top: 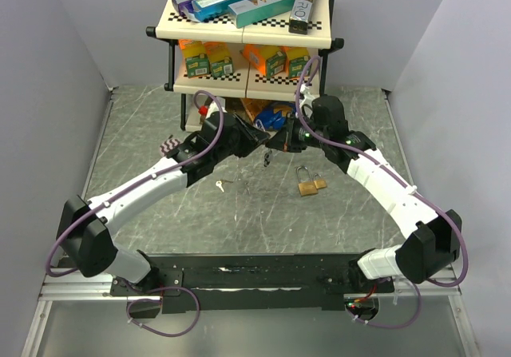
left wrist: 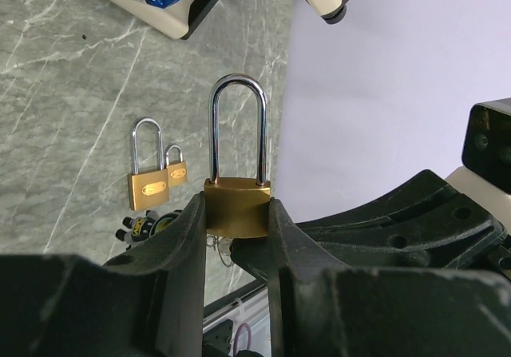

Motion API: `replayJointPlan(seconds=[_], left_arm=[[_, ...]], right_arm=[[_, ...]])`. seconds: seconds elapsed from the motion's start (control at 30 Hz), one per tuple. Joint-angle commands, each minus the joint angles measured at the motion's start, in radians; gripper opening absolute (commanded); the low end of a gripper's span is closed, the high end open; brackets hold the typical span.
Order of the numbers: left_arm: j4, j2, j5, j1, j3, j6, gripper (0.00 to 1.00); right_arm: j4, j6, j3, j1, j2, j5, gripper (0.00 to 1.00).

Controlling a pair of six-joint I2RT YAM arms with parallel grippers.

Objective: Unlock with the key

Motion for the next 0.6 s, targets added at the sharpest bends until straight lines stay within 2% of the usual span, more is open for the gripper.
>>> replayJointPlan(seconds=[0.0,0.2,0.57], left_arm=[[-0.036,-0.002,0.142,-0.043,0.036,-0.002,0.01],[0.035,-0.025,0.138,-0.042,0.012,-0.009,0.01],[0.262,-0.149,0.165,-0.040,-0.142,0.035,0.01]], right_arm=[[0.201,0.001,0.040,-0.036,0.016,0.090,0.00],[0.214,0.028,0.011,-0.040,0.007,0.083,0.00],[0.290,0.160,-0.053,-0.118,-0.007,-0.038,0.00]])
